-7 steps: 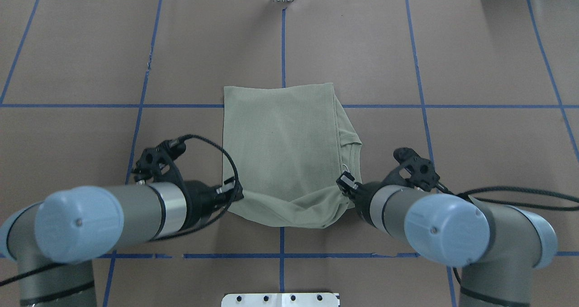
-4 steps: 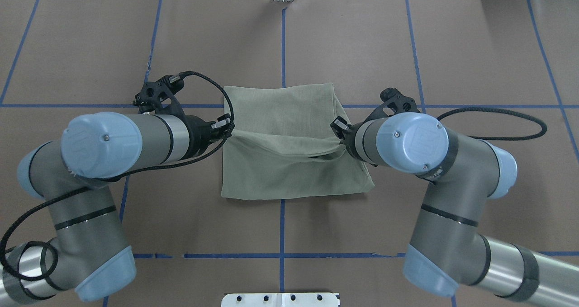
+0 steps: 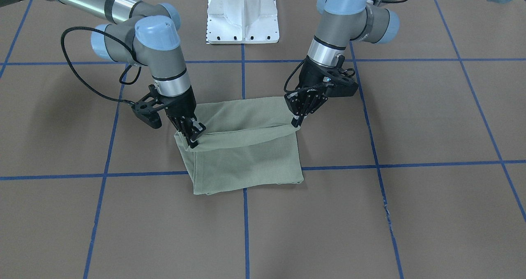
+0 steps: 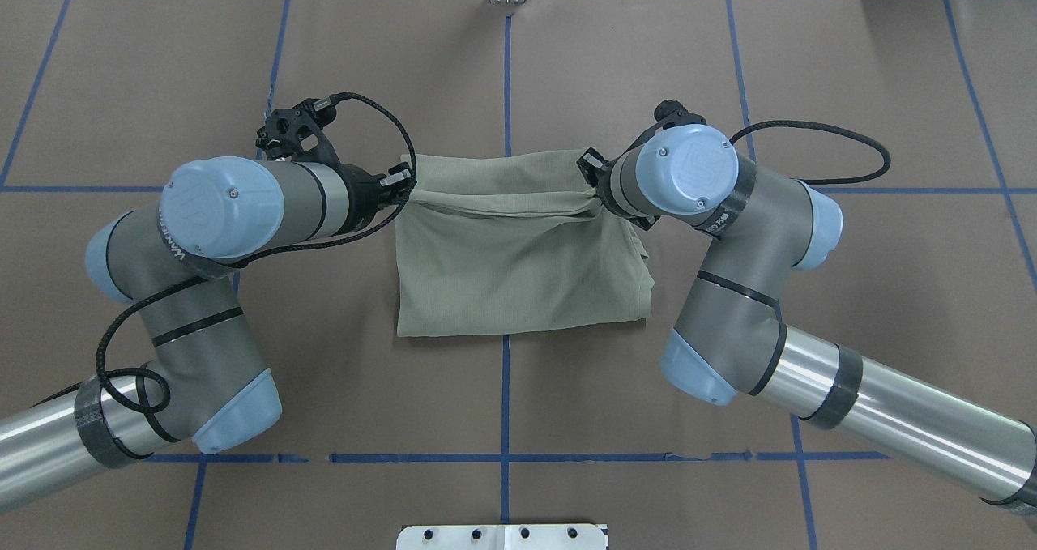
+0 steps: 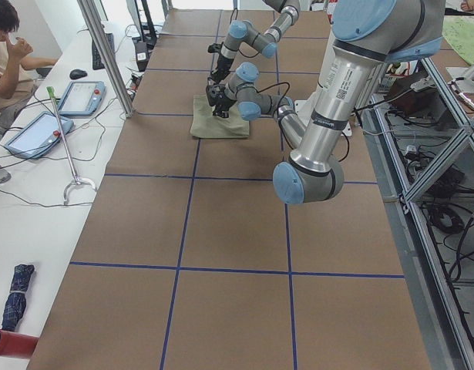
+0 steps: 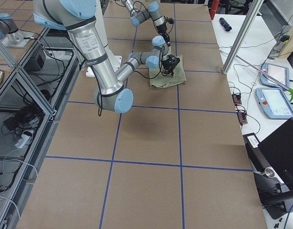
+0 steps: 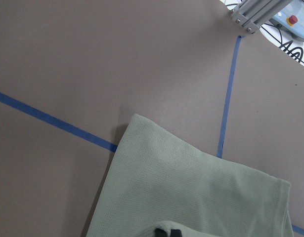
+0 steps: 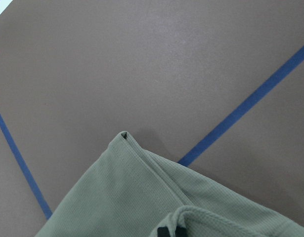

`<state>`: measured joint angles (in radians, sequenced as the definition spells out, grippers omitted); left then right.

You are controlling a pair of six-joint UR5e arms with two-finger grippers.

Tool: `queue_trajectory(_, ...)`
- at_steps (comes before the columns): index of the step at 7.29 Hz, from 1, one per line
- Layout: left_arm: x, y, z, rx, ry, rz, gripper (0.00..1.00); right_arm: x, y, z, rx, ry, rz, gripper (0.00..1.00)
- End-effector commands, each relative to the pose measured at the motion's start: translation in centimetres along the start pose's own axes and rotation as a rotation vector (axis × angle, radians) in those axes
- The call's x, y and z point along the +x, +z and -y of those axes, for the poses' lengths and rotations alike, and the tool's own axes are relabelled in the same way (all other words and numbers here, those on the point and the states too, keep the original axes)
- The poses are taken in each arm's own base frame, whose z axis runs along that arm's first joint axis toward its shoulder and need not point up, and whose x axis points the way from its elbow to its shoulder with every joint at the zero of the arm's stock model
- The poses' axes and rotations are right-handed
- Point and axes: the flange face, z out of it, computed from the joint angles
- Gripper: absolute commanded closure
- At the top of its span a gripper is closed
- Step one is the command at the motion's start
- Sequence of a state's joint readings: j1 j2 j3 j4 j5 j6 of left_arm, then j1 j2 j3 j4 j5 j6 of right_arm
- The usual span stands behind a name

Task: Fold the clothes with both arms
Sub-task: 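Lift the near edge with both grippers and fold it toward the far edge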

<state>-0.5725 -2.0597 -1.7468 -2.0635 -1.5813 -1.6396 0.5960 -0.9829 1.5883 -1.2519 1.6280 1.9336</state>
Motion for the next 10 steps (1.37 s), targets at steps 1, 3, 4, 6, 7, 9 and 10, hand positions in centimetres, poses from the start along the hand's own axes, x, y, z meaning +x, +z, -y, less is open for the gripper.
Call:
queue_trajectory(1, -0.7, 2.3, 0.9, 0.012, 0.007, -0.003, 1.0, -1.6, 1.8, 0.7, 0.007, 0.011, -0.009, 1.0)
queue_trajectory(3, -0.8, 3.8, 2.2, 0.03, 0.022, 0.001, 1.0, -2.5, 2.0, 1.5, 0.002, 0.018, -0.013, 1.0)
queue_trajectory(4, -0.4, 4.5, 2.9, 0.039, 0.02, 0.005, 1.0, -3.5, 2.5, 1.6, 0.007, 0.021, -0.017, 1.0)
queue_trajectory(6, -0.5, 4.9, 3.6, 0.048, 0.018, 0.008, 1.0, -4.0, 2.6, 2.4, 0.006, 0.02, -0.023, 1.0)
queue_trajectory(7, -0.6, 5.0, 3.9, 0.052, 0.02, 0.011, 1.0, -4.0, 3.1, 2.6, 0.006, 0.021, -0.028, 1.0)
queue_trajectory(9, -1.1, 5.6, 4.3, 0.059, 0.053, 0.016, 0.65, -3.2, 5.5, 3.9, 0.008, 0.008, -0.008, 0.01)
queue_trajectory(10, -1.1, 6.6, 6.1, 0.081, 0.061, 0.037, 0.57, -3.4, 5.5, 6.1, 0.029, -0.078, -0.011, 0.0)
